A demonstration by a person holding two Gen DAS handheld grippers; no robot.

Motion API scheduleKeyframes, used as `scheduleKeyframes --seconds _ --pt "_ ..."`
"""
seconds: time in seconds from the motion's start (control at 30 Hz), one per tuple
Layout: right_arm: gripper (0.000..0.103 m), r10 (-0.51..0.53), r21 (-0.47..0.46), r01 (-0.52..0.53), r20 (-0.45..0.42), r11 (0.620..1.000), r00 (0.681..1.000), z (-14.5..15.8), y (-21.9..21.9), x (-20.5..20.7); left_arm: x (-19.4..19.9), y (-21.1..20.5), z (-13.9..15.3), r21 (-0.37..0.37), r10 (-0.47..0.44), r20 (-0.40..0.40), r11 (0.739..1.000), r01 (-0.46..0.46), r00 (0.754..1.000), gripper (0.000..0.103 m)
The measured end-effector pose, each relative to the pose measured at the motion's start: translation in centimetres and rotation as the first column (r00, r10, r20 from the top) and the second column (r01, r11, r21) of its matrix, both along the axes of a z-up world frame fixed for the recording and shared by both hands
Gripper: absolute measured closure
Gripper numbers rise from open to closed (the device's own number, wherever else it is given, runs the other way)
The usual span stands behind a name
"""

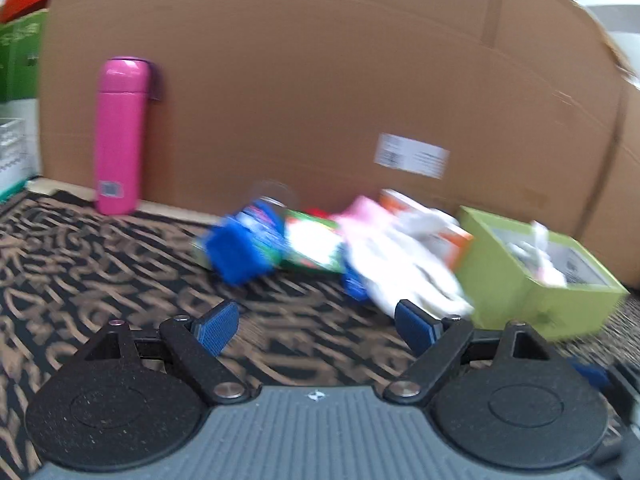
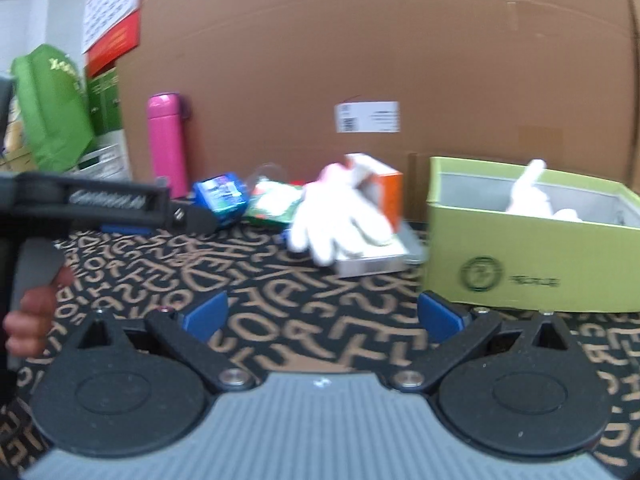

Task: Organize objects
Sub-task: 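Lift both tools out of the lime-green box and return over the pile, then grasp the blue square container with the left tool while the right tool grasps the green tea box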

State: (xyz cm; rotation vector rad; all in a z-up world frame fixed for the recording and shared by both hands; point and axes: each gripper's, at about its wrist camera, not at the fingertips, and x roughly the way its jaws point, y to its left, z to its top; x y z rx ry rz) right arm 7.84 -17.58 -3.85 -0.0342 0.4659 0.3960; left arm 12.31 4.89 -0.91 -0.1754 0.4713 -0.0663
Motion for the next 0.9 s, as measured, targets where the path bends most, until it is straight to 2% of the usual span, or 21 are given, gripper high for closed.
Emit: scheduleKeyframes --seconds 0.13,0.2,0.37,0.4,0.43,0.53,0.6,0.67,0.73,0.83,0.9 --pt "0.000 0.007 -0.013 -0.007 -0.002 1.000 1.000 0.2 1.7 0.0 4.0 2.1 1.2 0.039 0.034 0.059 0.999 -0.036 0.998 0.015" --pt "0.000 0.005 -0.021 -0.005 -0.007 1.000 1.000 0.3 2.2 -0.1 6.0 2.6 1.5 0.058 0.009 0.091 0.998 -0.014 0.996 0.014" --pt "0.000 0.001 -0.034 -0.003 -0.038 0.999 0.999 0.0 3.2 0.3 11.0 3.3 0.2 0.115 0.001 0.001 0.993 -0.001 1.000 0.015" --pt "0.000 0.002 -0.037 -0.003 -0.042 0.999 0.999 0.0 3.3 0.4 11.4 3.4 -0.2 0.121 -0.002 -0.030 0.993 0.006 1.000 0.025" --pt "0.000 0.004 -0.041 -0.006 -0.042 0.999 0.999 -0.1 3.4 0.5 11.3 3.6 -0.5 0.103 -0.032 -0.054 0.994 0.037 0.998 0.041" --pt "0.000 0.009 -0.054 -0.011 -0.038 0.998 0.999 -0.1 3.7 1.0 8.7 3.9 -1.0 0.049 -0.133 -0.049 0.990 0.135 0.990 0.041" --pt "0.000 0.011 -0.056 -0.013 -0.047 0.998 0.999 -0.2 3.9 1.9 7.1 4.0 -1.2 0.037 -0.153 -0.030 0.987 0.154 0.988 0.039" --pt "0.000 0.011 -0.054 -0.013 -0.053 0.998 0.999 -0.2 4.3 2.9 6.3 4.3 -1.0 0.044 -0.133 -0.004 0.990 0.133 0.991 0.034" --pt "0.000 0.013 -0.050 -0.016 -0.054 0.999 0.998 -0.2 4.7 3.6 6.7 4.4 -0.6 0.045 -0.106 0.019 0.993 0.105 0.994 0.022" --pt "0.000 0.020 -0.038 -0.022 -0.054 0.999 0.998 -0.2 5.3 4.0 8.6 4.4 -0.7 0.042 -0.060 0.002 0.997 0.060 0.998 0.021" --pt "0.000 0.031 -0.046 -0.034 -0.052 0.998 0.998 -0.2 5.8 4.2 9.8 5.1 -1.0 -0.032 -0.048 -0.029 0.998 0.047 0.998 0.022"
